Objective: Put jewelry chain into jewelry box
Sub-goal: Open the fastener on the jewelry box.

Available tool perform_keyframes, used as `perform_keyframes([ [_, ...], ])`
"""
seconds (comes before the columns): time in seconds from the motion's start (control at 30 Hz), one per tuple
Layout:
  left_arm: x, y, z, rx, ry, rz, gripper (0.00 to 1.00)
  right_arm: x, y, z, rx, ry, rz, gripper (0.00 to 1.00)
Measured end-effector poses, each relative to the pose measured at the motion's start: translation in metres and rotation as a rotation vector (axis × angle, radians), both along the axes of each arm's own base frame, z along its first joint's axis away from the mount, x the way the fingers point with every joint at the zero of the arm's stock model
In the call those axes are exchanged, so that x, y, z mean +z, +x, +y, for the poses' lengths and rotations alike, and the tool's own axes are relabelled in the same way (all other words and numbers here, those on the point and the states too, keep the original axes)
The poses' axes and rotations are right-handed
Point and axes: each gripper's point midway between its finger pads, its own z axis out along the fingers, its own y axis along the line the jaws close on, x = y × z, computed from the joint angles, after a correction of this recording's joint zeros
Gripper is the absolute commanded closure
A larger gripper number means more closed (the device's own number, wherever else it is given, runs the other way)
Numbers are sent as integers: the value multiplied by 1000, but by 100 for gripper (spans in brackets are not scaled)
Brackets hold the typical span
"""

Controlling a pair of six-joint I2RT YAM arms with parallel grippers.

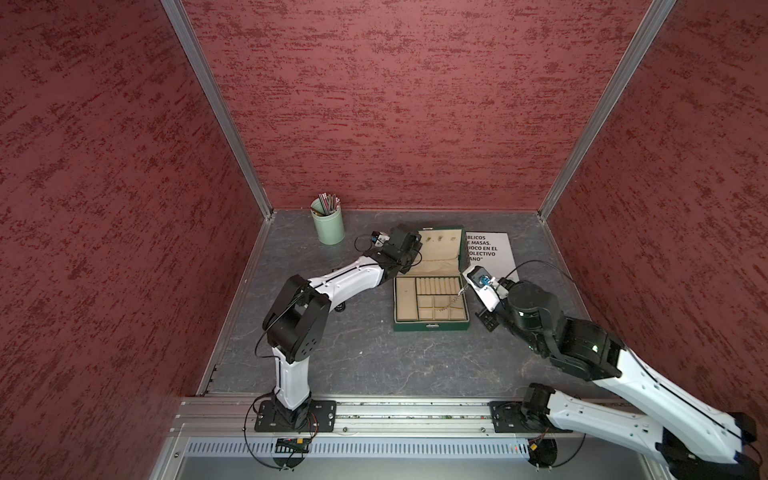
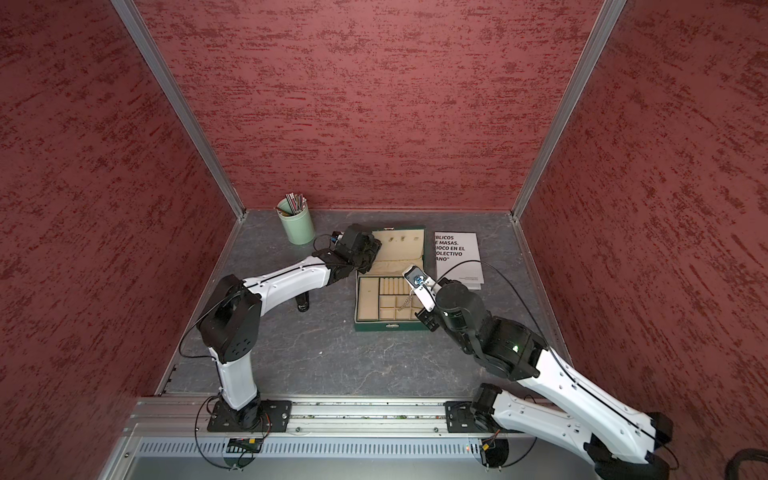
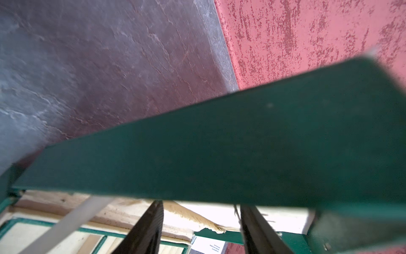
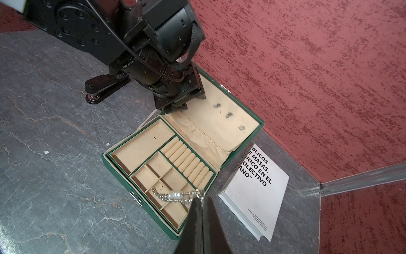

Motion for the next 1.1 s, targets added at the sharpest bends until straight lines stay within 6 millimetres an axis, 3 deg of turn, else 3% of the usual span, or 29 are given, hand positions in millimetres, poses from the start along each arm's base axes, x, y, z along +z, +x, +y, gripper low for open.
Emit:
perform_keyframes([
  [0.47, 11, 1, 1, -18, 19, -20, 34, -1, 0, 2, 3, 5, 7, 100],
  [1.1, 6, -2, 2, -30, 21, 7, 40, -1, 0, 2, 2, 7, 8, 100],
])
